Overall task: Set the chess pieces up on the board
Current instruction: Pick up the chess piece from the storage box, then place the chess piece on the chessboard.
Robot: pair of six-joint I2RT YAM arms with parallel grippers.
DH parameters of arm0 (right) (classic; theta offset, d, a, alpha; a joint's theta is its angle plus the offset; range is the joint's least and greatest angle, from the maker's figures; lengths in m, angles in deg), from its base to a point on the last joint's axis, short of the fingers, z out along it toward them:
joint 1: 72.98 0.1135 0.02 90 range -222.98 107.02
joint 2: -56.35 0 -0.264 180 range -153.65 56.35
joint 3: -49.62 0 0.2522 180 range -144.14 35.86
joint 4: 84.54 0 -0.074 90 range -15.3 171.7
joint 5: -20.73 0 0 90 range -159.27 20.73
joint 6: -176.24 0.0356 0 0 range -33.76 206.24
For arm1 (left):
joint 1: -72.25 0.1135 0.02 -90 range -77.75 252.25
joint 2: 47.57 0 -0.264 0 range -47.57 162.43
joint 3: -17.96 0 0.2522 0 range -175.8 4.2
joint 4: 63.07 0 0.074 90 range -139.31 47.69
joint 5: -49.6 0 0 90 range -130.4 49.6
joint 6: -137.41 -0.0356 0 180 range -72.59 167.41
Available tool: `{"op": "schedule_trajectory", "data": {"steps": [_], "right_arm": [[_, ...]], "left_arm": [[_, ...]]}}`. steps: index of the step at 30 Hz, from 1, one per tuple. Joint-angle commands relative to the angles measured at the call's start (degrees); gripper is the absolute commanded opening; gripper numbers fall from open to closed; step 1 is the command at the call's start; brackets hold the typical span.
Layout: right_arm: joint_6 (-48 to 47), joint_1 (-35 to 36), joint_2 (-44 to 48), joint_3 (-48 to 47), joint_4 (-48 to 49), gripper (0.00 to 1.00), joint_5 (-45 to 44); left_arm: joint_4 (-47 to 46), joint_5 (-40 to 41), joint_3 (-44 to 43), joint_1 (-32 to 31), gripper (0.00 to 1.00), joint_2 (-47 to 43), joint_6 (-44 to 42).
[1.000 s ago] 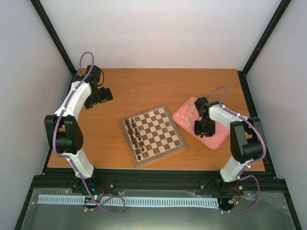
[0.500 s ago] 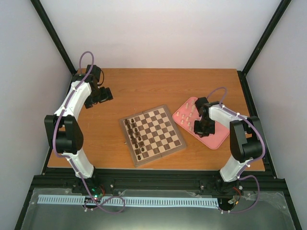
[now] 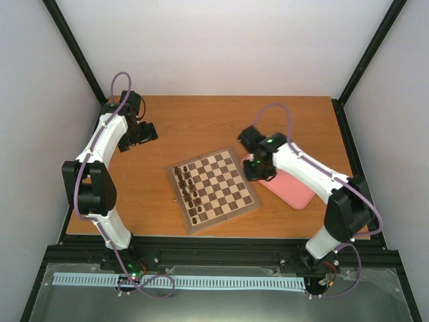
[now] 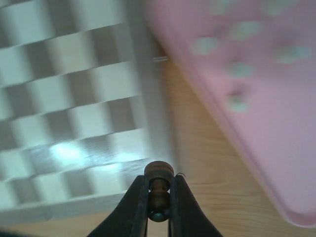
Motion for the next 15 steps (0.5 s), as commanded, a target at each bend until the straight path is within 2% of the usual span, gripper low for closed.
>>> {"op": "schedule_trajectory", "data": {"steps": [1,6,15], "right_arm": [[3.1,13.3,-4.5,-5.1,-4.4,0.03,1.5],[3.9,25.5,-10.3,-11.1,-4.8,0.03,2.3],[5.2,34.0,-15.2,-12.1,-0.8,0.03,7.7]], "left_arm": [[0.0,-0.5,-1.4,-0.3,1.00,-0.3,0.1],[-0.1,-0.7,-1.4,-0.3,1.00,-0.4,0.1],[-0.3,-0.8,-0.9,-0.3,1.00,-1.1,0.2]]}}
